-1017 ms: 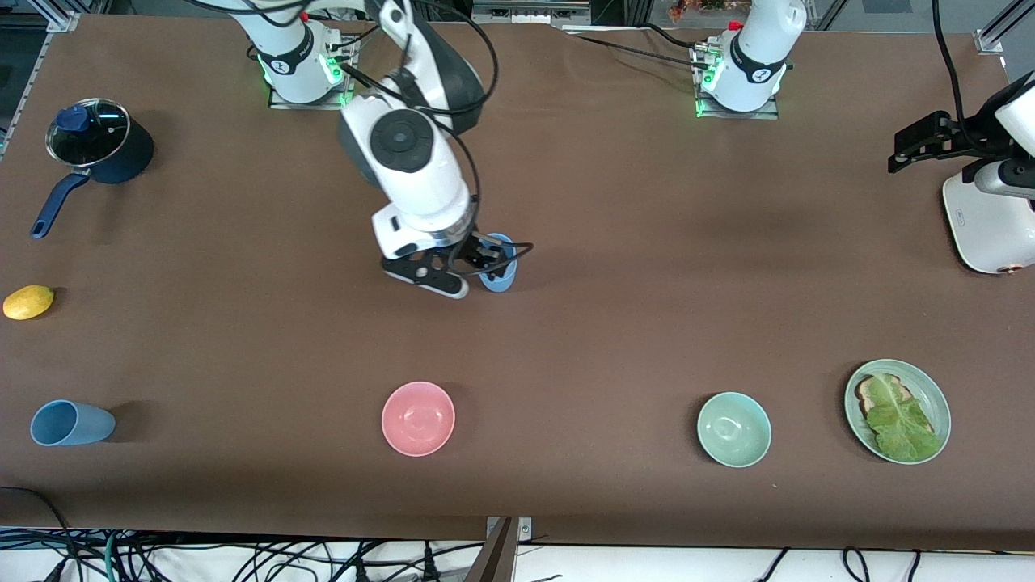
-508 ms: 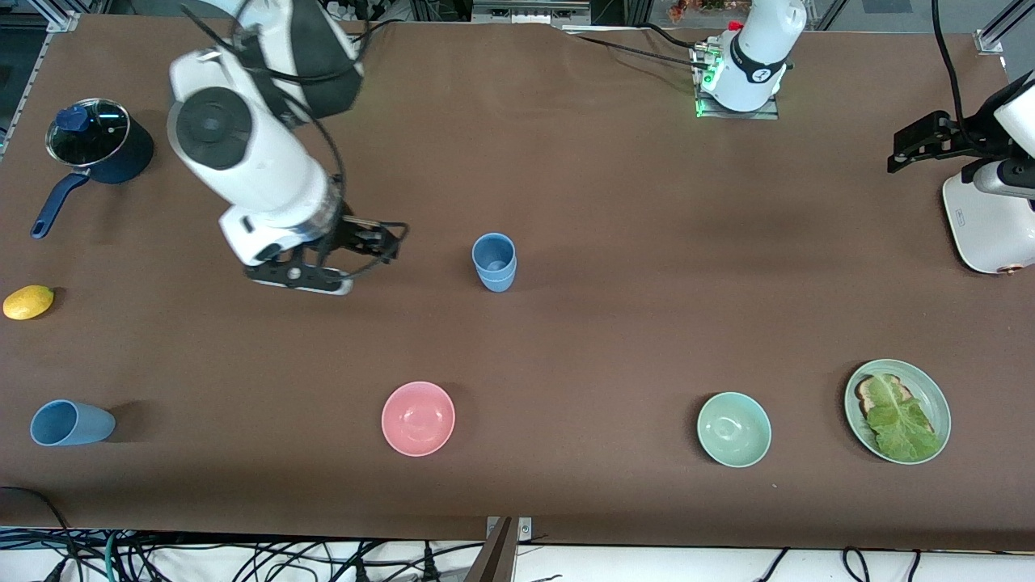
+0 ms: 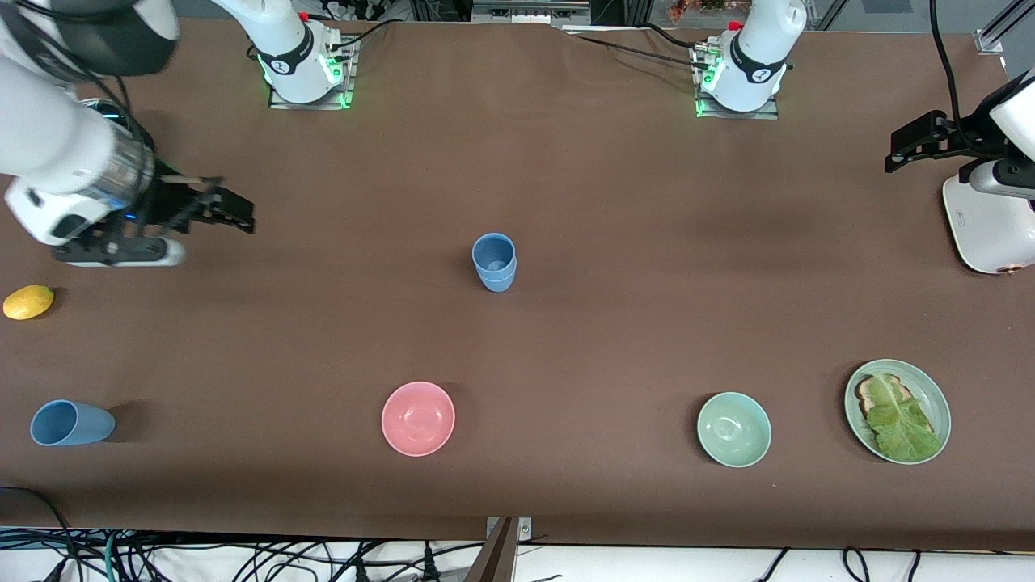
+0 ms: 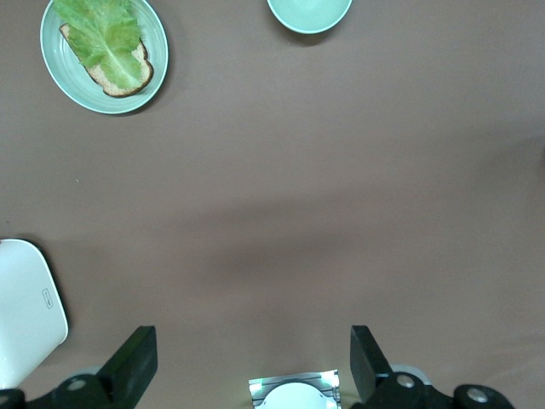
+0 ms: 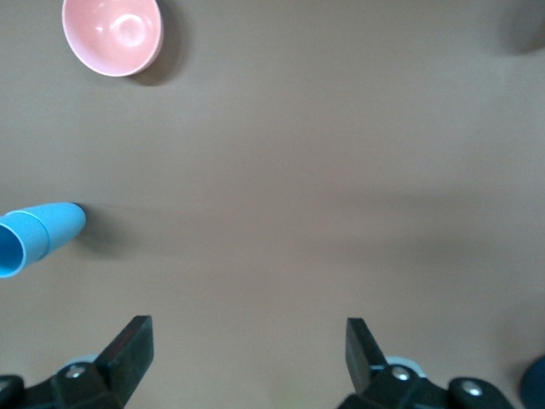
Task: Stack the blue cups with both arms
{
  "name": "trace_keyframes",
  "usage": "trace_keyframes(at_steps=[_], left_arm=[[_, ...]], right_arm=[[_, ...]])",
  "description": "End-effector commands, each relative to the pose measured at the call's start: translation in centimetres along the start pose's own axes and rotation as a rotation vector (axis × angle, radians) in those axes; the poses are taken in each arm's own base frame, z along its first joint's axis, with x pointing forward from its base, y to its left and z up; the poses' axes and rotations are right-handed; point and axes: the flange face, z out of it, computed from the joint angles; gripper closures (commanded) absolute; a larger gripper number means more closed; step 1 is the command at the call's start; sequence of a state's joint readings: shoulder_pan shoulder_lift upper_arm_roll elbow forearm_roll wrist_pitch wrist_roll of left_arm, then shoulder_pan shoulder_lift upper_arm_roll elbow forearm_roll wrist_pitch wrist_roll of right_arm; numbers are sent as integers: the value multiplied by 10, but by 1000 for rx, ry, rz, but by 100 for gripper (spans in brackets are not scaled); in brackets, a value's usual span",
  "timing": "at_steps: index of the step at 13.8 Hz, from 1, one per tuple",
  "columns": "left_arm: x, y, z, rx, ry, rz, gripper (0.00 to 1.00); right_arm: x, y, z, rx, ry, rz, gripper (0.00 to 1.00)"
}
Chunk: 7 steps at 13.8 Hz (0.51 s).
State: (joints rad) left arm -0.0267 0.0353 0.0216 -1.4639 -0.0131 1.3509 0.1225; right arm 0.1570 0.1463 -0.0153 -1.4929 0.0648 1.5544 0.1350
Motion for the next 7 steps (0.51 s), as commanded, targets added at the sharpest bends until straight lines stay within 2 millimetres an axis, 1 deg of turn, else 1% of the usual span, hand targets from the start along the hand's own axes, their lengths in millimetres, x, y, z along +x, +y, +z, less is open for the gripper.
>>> trace_keyframes(at_steps=[1,4,7], left_arm=[[-3,4,-4,-13,7,-8,0],[-3,4,-4,-13,7,-9,0],[-3,4,-4,-13,7,-8,0]], right_arm=[[-12,33,-10,2,-1,-23,0],[-15,52,-12,1,-24,-35,0],[-15,58,-16,-54,-16,-32,0]])
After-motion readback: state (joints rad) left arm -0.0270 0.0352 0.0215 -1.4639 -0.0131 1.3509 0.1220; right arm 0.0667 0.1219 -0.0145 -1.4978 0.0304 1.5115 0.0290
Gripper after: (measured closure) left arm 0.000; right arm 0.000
